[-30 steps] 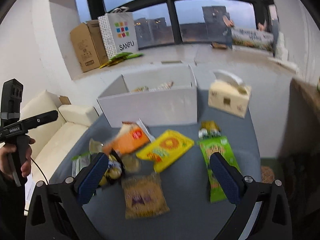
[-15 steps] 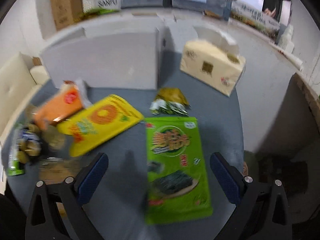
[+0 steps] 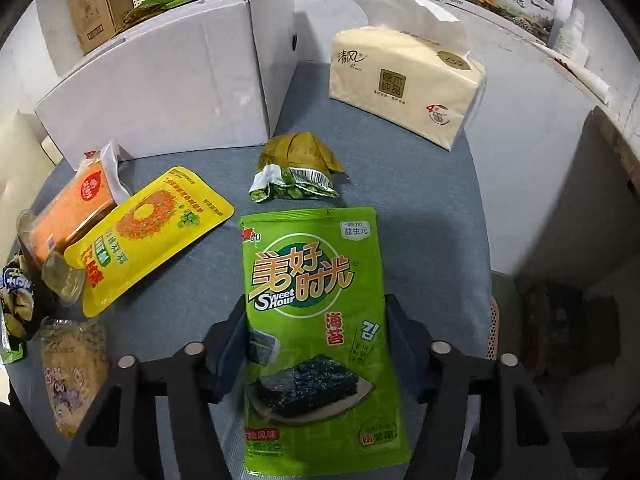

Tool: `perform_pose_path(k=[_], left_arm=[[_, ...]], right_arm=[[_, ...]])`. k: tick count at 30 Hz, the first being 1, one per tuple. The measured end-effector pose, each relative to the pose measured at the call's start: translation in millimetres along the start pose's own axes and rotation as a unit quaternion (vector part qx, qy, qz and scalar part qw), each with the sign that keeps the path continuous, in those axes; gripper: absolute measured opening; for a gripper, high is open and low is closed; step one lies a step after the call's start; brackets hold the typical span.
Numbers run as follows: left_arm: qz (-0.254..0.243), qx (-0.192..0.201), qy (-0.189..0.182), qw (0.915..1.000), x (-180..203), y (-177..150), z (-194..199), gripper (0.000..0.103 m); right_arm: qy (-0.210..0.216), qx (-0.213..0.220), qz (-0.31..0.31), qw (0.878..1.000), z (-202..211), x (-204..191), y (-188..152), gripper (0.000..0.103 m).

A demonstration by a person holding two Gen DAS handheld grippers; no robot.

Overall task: Organize snacks
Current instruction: 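Grasp the green seaweed bag with the right gripper, then place the seaweed bag in the box while the left drops a small snack cup in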

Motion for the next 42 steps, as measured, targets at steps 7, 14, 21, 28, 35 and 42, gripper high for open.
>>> perform_pose_path(k=[7, 14, 21, 28, 35, 42], left_arm=[[-0.005, -0.027, -0.017, 0.9995, -5.8, -10.4, -27.9, 0.103], [-0.068, -0.089, -0.042, 0.9928, -18.2, -28.5, -86.3, 0.103], [-0.163, -0.106, -0.037, 0.9801, -11.2, -40.3, -113.3, 0.101], [-0.139, -0.11, -0.058, 0.9824, -17.0, -40.5, -116.5, 0.048], [-0.088, -0.055, -0.048, 0.9934, -29.4, -34.2, -79.8, 0.048], [-0.021, 0.065, -0.058, 0.996, -33.6, 17.6, -30.9, 0.048]], right_arm=[[0.064, 0.05, -0.044, 0.996, 51.3, -2.6, -9.5, 0.062], [0.129, 0.105, -0.028, 0.986, 123.4, -33.5, -29.7, 0.063], [0.132, 0.11, -0.008, 0.985, 132.2, -59.1, -32.4, 0.064], [0.135, 0.1, 0.002, 0.986, 122.9, -71.6, -35.0, 0.064], [0.15, 0.1, -0.003, 0.984, 122.3, -77.6, -36.8, 0.064], [0.164, 0.115, -0.022, 0.98, 124.0, -93.9, -20.7, 0.064]])
Point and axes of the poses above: each gripper's, at about its wrist camera, not at the fingertips, and z roughly against the way its jaws point, x to its right, y to its top, the point moved 4 cm from there along -z, roughly the way its jaws point, and after that the axes turned 14 degrees about -z, right-handed, at the moved point
